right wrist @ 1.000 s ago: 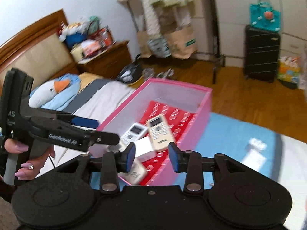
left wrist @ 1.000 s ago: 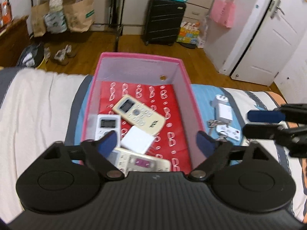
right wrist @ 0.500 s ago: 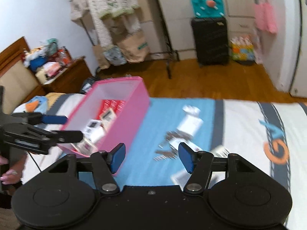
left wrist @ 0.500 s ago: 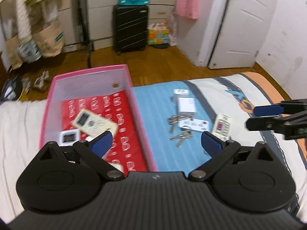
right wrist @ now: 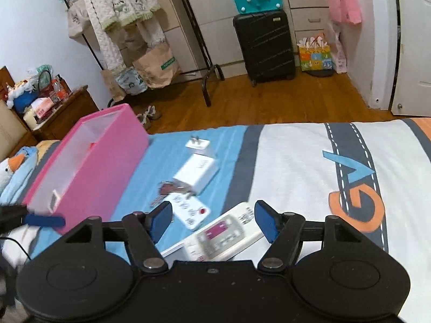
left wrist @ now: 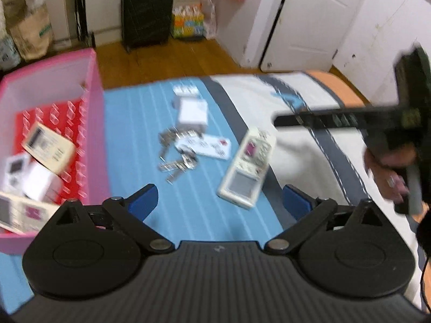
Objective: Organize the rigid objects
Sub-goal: 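Withdraw both grippers toward the cream remote with pink buttons, then grasp the cream remote with the right gripper while the left gripper grasps it too, then carry the cream remote into the pink box and open both grippers, then withdraw both grippers from the box toward the keys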
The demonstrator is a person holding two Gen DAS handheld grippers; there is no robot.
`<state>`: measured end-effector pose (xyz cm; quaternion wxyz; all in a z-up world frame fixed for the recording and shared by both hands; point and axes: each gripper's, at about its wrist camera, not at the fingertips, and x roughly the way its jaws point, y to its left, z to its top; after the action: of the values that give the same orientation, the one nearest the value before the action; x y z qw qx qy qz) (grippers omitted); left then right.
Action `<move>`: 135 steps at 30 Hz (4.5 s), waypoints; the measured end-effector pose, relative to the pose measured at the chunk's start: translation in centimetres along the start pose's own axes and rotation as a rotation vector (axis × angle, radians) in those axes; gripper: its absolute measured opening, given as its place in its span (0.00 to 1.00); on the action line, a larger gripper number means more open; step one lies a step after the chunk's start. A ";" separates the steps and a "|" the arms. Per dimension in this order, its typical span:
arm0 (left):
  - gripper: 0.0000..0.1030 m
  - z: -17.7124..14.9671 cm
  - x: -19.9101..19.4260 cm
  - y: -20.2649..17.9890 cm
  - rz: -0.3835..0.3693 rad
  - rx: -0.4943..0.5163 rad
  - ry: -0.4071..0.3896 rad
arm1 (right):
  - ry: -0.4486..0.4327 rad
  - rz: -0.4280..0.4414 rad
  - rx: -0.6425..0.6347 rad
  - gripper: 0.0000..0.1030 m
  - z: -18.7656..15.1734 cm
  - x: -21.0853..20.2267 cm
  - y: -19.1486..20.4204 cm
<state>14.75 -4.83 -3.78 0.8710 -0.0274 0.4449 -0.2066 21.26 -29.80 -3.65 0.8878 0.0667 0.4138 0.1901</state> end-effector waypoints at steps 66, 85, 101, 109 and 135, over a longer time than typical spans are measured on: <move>0.38 0.3 2.3 -1.6 0.017 -0.125 -0.011 | 0.082 0.041 0.079 0.53 -2.2 -2.2 0.6; 0.39 4.2 -10.3 8.7 0.161 -0.173 -0.216 | 0.008 0.129 -0.200 0.49 4.5 -2.3 15.1; 0.39 2.1 -9.1 19.5 0.232 -0.312 -0.146 | 0.136 0.102 -0.237 0.49 4.7 5.6 23.1; 0.35 1.3 -6.7 21.7 0.123 -0.372 -0.142 | 0.131 0.117 -0.301 0.38 4.0 7.4 26.5; 0.56 2.1 -9.3 17.1 0.142 -0.176 -0.072 | 0.059 0.127 -0.295 0.38 3.3 -2.3 21.1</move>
<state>17.35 14.04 0.61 0.8930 -0.0795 0.4306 -0.1036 16.46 -11.23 5.93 0.8617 -0.0438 0.4022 0.3062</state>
